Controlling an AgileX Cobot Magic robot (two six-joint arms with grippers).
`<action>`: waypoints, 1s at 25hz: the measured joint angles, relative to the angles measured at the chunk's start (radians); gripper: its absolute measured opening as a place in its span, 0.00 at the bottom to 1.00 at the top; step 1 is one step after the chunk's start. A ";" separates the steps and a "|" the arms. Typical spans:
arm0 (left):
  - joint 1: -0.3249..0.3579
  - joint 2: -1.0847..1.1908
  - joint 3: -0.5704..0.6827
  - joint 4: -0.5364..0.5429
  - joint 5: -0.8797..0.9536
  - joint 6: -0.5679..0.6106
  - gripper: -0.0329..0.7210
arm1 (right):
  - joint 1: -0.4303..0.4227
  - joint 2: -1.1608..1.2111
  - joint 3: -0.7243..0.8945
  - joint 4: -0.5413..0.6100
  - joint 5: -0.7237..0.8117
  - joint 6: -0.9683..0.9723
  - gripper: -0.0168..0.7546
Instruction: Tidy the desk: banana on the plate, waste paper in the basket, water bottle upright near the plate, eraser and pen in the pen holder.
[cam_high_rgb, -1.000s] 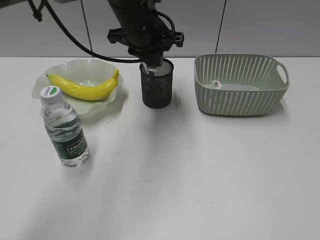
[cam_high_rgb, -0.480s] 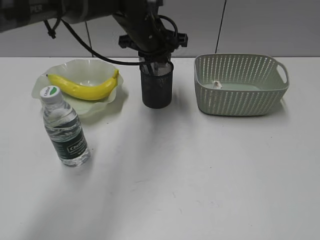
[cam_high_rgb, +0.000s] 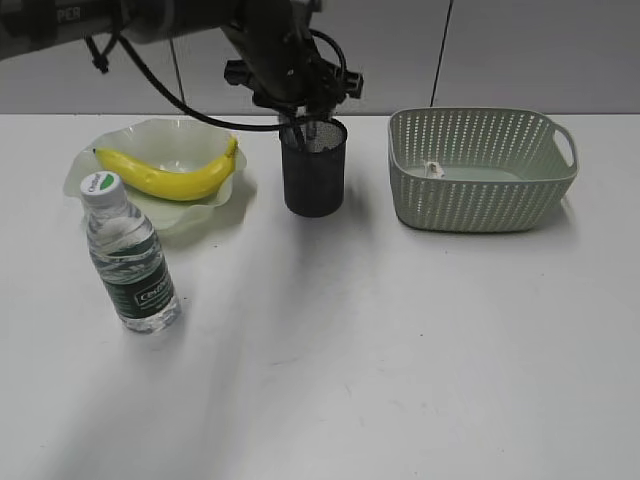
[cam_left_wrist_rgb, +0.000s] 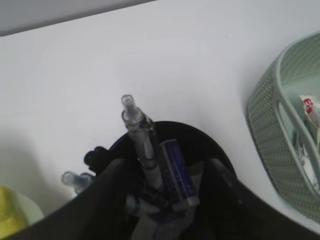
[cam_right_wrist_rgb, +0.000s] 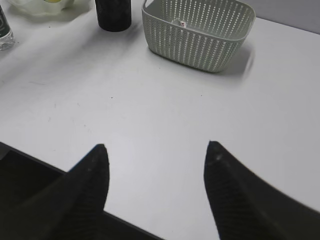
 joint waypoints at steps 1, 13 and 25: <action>0.000 -0.014 0.000 0.000 0.013 0.000 0.55 | 0.000 0.000 0.000 0.000 0.000 0.000 0.64; -0.001 -0.420 0.000 0.007 0.415 0.087 0.55 | 0.000 0.000 0.000 0.000 0.000 0.000 0.64; -0.002 -0.995 0.386 0.018 0.454 0.168 0.39 | 0.000 0.000 0.000 0.000 0.000 0.000 0.64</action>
